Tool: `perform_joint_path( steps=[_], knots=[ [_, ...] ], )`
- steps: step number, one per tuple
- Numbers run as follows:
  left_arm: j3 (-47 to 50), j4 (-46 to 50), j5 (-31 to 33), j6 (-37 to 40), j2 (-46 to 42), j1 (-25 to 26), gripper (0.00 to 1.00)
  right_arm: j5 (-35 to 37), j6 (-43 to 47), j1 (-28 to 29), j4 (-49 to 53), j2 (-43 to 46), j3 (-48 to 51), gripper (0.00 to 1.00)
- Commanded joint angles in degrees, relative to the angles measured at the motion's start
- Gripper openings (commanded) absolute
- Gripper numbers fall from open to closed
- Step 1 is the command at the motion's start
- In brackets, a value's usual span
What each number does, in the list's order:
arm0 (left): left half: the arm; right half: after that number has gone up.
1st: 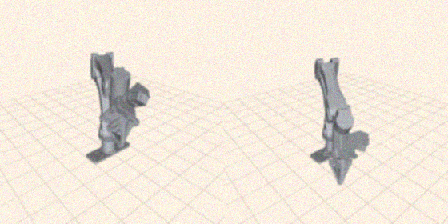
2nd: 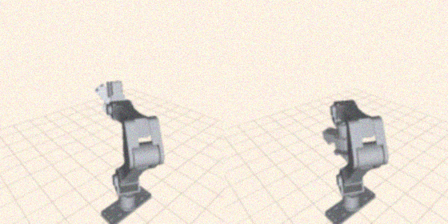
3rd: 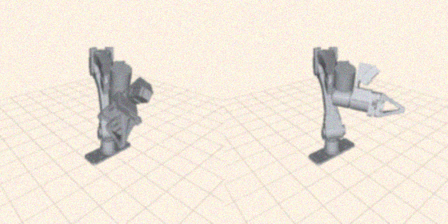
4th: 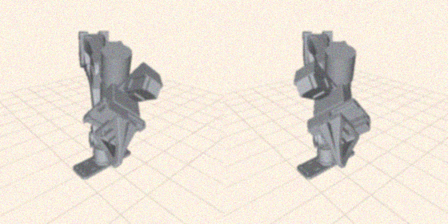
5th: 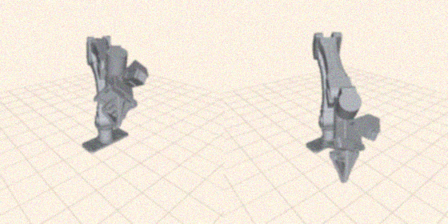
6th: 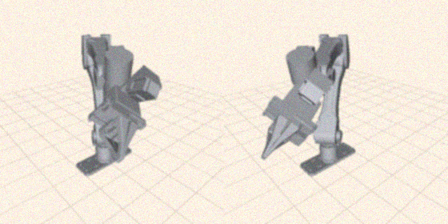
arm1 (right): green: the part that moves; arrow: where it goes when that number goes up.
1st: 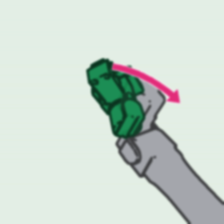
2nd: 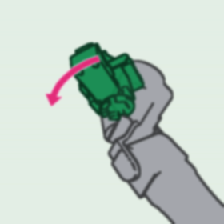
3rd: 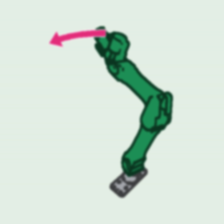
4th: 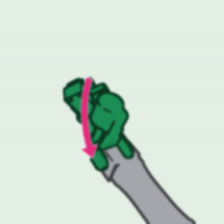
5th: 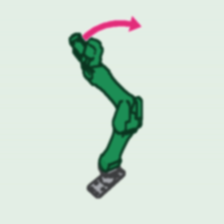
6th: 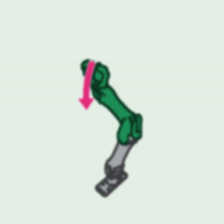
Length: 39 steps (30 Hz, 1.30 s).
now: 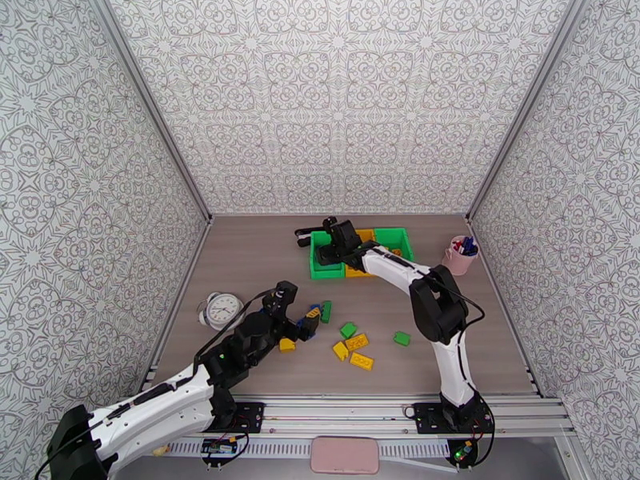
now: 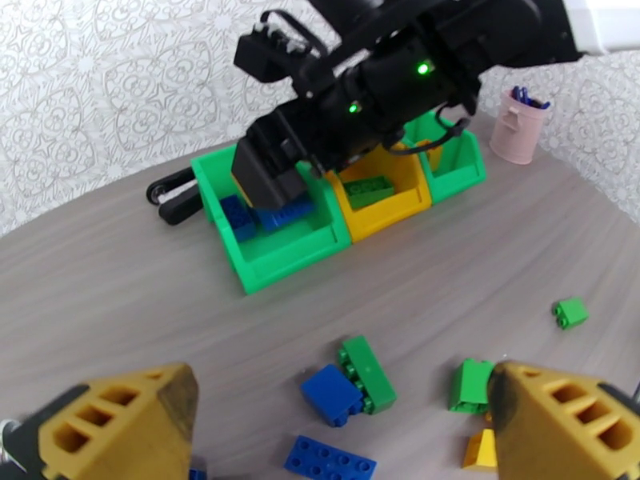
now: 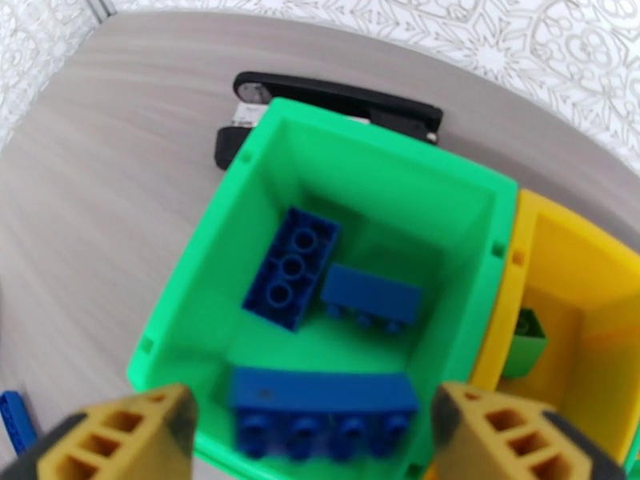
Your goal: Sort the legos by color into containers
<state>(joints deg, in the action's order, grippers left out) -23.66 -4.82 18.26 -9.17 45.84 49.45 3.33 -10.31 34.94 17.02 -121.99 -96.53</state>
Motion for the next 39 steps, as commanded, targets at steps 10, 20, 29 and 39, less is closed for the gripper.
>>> perform_joint_path(
  steps=[10,20,29,39],
  knots=[
    [-12.7,25.7,17.9,-26.5,8.1,-5.8,1.0,-3.9,2.8,0.2,-8.6,21.5,20.9,0.97],
    [-22.2,41.3,16.0,-50.1,19.2,-15.5,0.98,-10.7,7.2,2.3,-10.5,35.8,33.9,1.0],
    [-25.7,48.8,9.7,-64.4,28.4,-20.8,0.96,-10.9,9.5,5.1,-7.7,38.5,35.4,1.0],
    [-24.5,45.6,3.1,-65.9,36.3,-23.6,0.87,-9.4,10.1,5.1,-6.8,37.9,34.7,1.0]
  ],
)
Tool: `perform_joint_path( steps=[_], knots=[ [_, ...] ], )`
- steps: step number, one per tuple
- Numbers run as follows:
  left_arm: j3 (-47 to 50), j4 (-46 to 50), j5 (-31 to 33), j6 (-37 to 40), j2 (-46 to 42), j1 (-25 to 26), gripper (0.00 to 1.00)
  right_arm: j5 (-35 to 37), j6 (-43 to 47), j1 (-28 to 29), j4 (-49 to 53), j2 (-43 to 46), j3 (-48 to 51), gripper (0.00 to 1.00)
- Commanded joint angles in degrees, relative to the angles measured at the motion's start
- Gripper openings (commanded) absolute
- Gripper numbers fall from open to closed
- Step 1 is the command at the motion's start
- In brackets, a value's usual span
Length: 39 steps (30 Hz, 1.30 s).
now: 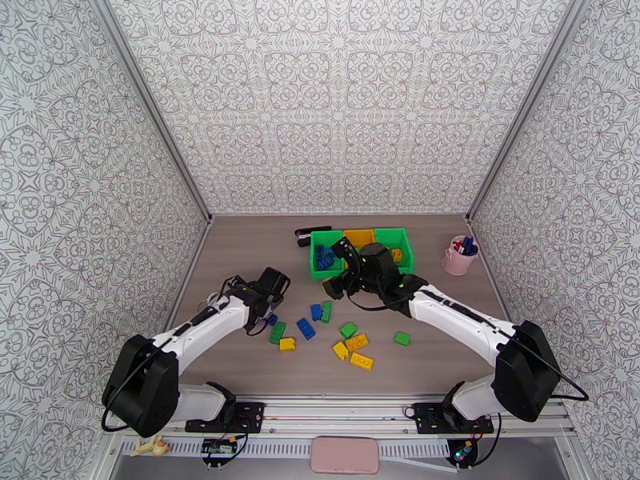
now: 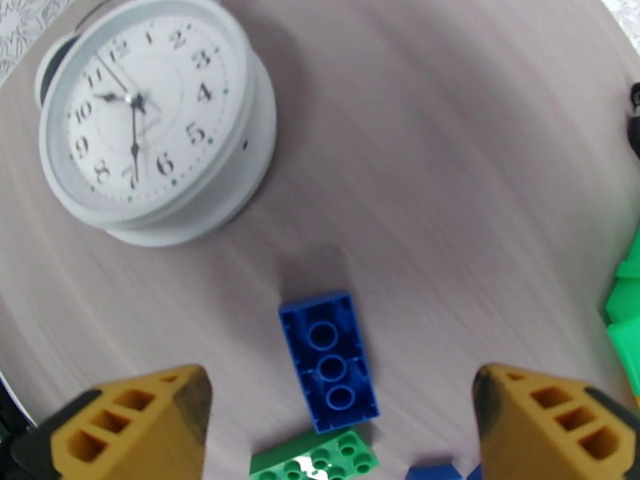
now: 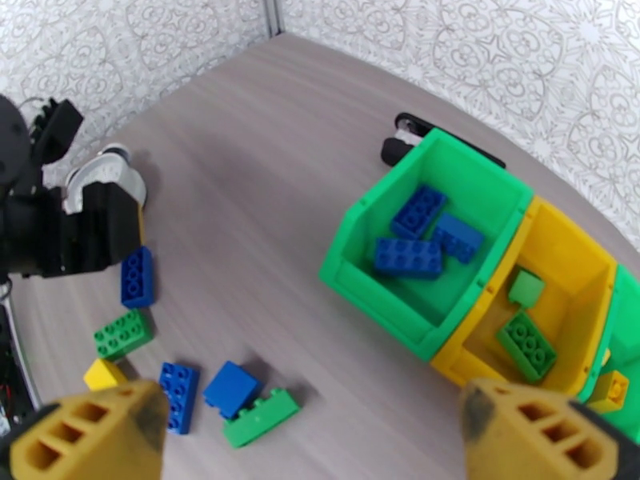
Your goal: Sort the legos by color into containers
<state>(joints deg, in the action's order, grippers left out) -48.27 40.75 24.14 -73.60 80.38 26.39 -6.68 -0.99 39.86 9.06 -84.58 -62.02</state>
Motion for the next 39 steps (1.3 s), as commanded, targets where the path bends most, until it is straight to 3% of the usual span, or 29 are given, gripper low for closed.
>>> perform_joint_path(
  steps=[1,14,19,28,34,39],
  knots=[
    [0.2,-0.3,-3.2,-1.5,2.6,-0.6,0.86,0.8,0.8,0.2,1.3,0.5,0.2,1.0],
    [-0.4,-3.7,-8.7,-1.0,10.7,-1.6,0.74,2.4,0.4,0.2,1.7,0.9,0.9,1.0],
    [-0.7,-3.8,-9.4,-1.1,11.9,-1.6,0.58,2.5,0.1,0.2,1.7,0.9,1.0,1.0],
    [-0.5,-2.3,-8.0,-1.2,10.0,-1.7,0.35,2.5,-0.2,0.2,1.7,1.1,0.9,1.0],
    [-1.5,0.0,-5.1,0.5,6.1,-1.1,0.32,2.8,-1.2,0.2,0.9,2.8,1.9,1.0],
    [-3.5,-3.5,-4.4,9.3,2.8,0.3,0.29,3.4,-2.4,0.2,-0.9,6.0,4.8,1.0]
  ],
)
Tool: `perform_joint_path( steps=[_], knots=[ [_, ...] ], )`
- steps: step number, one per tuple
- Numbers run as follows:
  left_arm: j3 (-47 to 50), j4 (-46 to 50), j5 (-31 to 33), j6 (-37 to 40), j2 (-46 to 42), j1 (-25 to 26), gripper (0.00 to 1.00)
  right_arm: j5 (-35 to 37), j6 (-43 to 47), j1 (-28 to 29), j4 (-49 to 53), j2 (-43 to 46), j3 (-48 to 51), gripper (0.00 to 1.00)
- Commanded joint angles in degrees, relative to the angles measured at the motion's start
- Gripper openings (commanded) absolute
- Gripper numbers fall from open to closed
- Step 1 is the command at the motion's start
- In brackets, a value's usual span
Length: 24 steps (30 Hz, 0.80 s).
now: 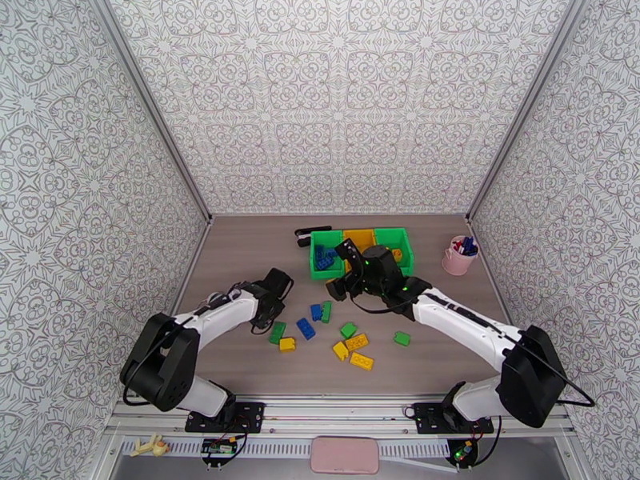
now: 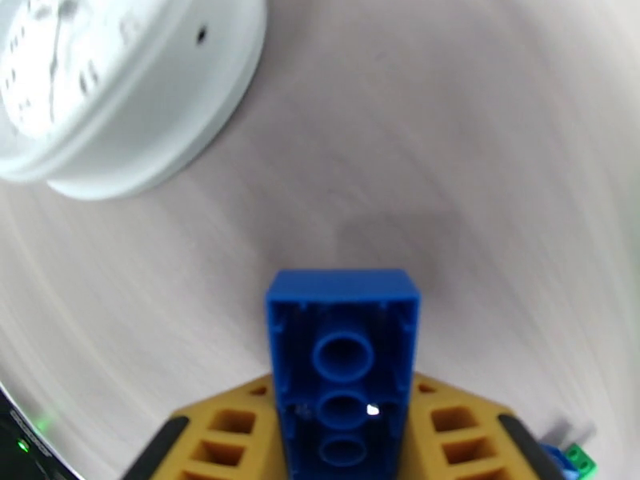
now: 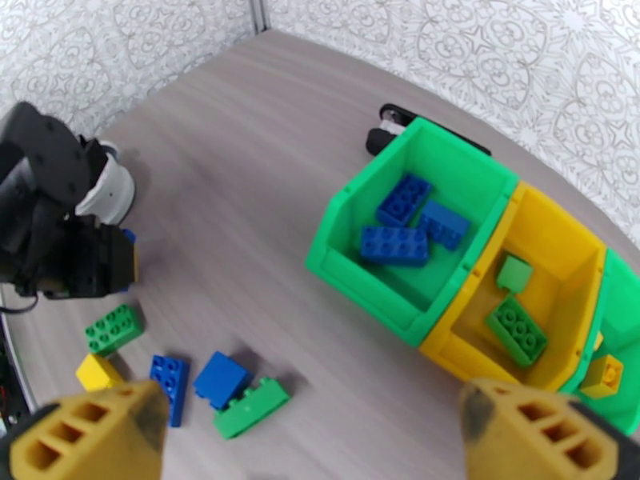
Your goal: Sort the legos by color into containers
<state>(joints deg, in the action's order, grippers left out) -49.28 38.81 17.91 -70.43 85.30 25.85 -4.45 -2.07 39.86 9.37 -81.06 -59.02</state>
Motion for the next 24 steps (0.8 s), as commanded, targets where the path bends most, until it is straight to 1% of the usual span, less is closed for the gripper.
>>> perform_joint_path(
  steps=[1,7,14,18,24],
  knots=[
    [-3.2,-2.7,1.7,8.4,-2.7,1.2,0.28,0.9,-1.4,0.2,-1.4,3.3,2.5,1.0],
    [-8.2,-9.5,1.0,20.9,-2.6,4.2,0.28,-0.8,-1.4,0.2,-1.3,6.6,4.9,1.0],
    [-15.4,-16.8,-0.9,31.2,2.0,7.3,0.28,-0.3,-2.4,0.1,-2.8,9.1,7.1,1.0],
    [-20.3,-19.1,-2.6,34.2,6.1,8.2,0.28,0.4,-2.9,0.1,-3.4,9.9,7.9,1.0],
    [-29.2,-18.4,-4.5,35.9,14.6,8.0,0.28,2.1,-3.1,0.1,-3.2,11.3,8.8,1.0]
  ],
)
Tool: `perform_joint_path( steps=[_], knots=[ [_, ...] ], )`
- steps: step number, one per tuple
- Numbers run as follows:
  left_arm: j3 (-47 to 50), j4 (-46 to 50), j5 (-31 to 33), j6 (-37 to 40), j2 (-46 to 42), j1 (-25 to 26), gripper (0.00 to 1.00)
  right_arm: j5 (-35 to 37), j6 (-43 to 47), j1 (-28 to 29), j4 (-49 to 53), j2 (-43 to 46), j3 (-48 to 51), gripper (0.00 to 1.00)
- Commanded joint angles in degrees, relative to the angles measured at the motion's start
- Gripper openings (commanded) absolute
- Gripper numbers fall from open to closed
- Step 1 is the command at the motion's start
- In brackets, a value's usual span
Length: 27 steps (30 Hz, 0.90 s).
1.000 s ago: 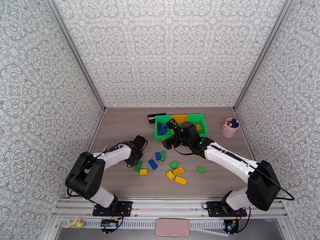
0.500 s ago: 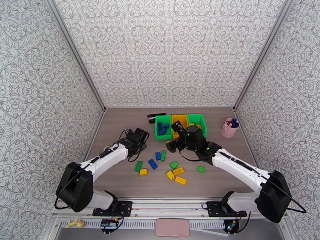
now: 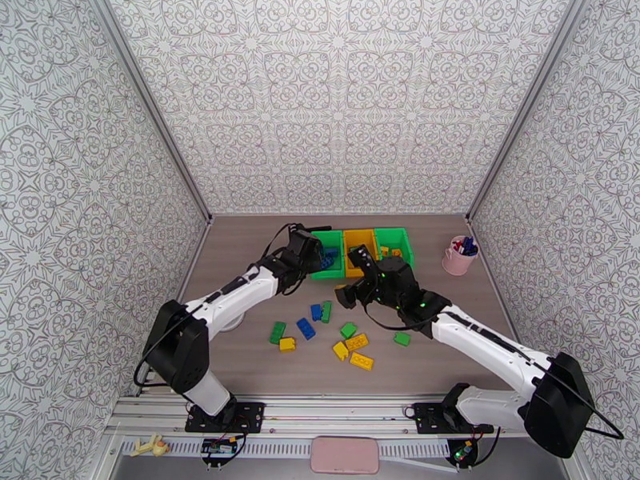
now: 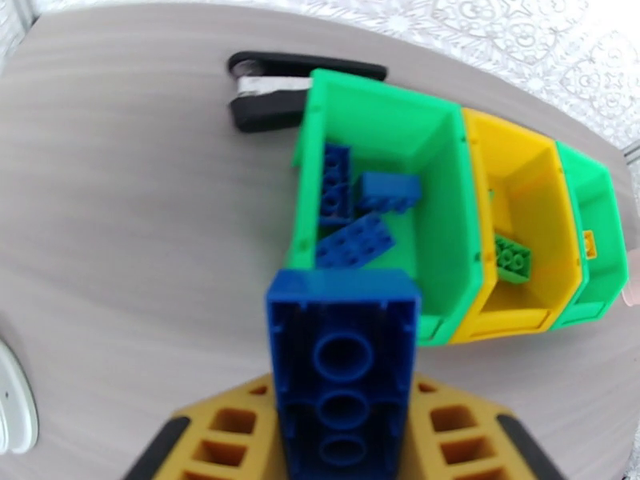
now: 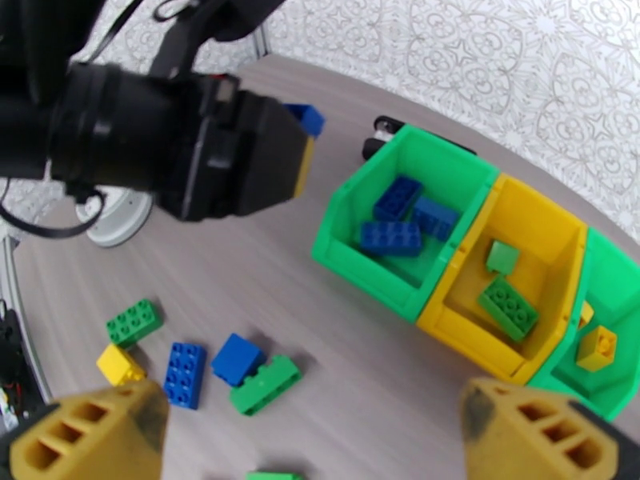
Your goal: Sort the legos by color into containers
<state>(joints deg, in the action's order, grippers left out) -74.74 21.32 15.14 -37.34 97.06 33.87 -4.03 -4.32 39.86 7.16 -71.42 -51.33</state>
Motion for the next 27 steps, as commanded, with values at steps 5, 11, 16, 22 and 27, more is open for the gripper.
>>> perform_joint_path(
  steps=[5,11,16,22,27],
  knots=[
    [-10.5,0.1,-3.4,3.3,10.0,-0.8,0.28,3.4,-0.9,0.0,-0.2,3.4,2.0,1.0],
    [-17.7,1.2,-4.5,3.3,18.3,-1.6,0.28,5.1,-1.1,-0.1,0.4,5.6,3.5,1.0],
    [-21.3,2.1,-6.2,2.3,22.0,-2.1,0.34,6.0,-1.1,-0.3,1.0,6.7,3.5,1.0],
    [-19.9,1.5,-6.3,3.0,19.8,-2.0,0.55,7.4,-1.5,-0.4,1.4,7.5,3.6,1.0],
    [-13.8,-1.5,-6.7,3.5,13.6,-2.0,0.68,10.5,-6.1,-0.8,1.6,7.9,3.8,1.0]
  ],
)
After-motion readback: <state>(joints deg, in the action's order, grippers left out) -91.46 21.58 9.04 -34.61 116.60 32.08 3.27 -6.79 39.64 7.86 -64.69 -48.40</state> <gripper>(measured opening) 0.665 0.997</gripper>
